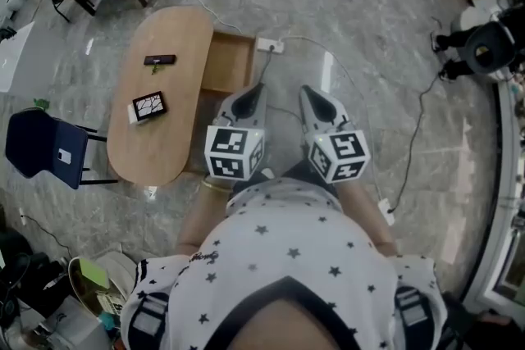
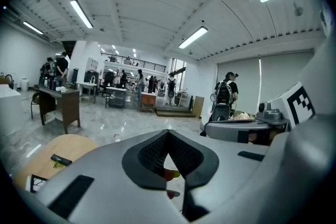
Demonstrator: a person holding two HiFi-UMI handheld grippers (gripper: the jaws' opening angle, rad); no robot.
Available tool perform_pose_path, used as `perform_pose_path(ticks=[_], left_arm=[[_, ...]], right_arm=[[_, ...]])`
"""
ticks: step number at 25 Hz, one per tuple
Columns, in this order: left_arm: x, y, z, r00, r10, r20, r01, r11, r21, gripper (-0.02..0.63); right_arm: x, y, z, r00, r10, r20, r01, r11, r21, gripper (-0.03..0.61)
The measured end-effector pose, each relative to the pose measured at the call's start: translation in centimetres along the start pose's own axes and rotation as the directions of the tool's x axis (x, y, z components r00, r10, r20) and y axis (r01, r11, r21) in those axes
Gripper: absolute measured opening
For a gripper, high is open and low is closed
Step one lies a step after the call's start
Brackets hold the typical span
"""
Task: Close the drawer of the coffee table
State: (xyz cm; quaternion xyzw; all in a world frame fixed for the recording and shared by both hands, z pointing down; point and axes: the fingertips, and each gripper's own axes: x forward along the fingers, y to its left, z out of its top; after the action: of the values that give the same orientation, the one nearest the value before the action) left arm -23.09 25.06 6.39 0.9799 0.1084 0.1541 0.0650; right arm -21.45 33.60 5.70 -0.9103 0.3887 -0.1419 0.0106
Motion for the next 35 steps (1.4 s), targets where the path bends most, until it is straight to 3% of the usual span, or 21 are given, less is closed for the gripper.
perform_pose_path(ticks=[7, 15, 26, 35], left_arm=[[-0.2, 0.5, -0.3, 1.000, -0.008, -0.008, 0.008, 1.000, 0.001, 0.003], [1.4, 1.2, -0.4, 1.000, 0.018, -0.015, -0.018, 1.000, -0.008, 0.003], [6.9, 2.9, 1.5, 0.992, 0.126, 0.021, -0.125, 0.991, -0.048, 0.003], [11.6, 4.3, 3.4, 0.966, 0.253, 0.047, -0.248, 0.964, -0.099, 0.003]], right_arm=[[0.2, 0.8, 0.5, 0.999, 0.036, 0.033, -0.038, 0.996, 0.075, 0.008], [2.0, 0.4, 0.4, 0.997, 0.077, 0.015, -0.078, 0.994, 0.082, 0.008], [7.0, -4.0, 3.1, 0.981, 0.194, 0.010, -0.194, 0.980, 0.039, 0.008], [10.9, -8.9, 5.3, 0.952, 0.305, -0.016, -0.305, 0.952, 0.011, 0.008]])
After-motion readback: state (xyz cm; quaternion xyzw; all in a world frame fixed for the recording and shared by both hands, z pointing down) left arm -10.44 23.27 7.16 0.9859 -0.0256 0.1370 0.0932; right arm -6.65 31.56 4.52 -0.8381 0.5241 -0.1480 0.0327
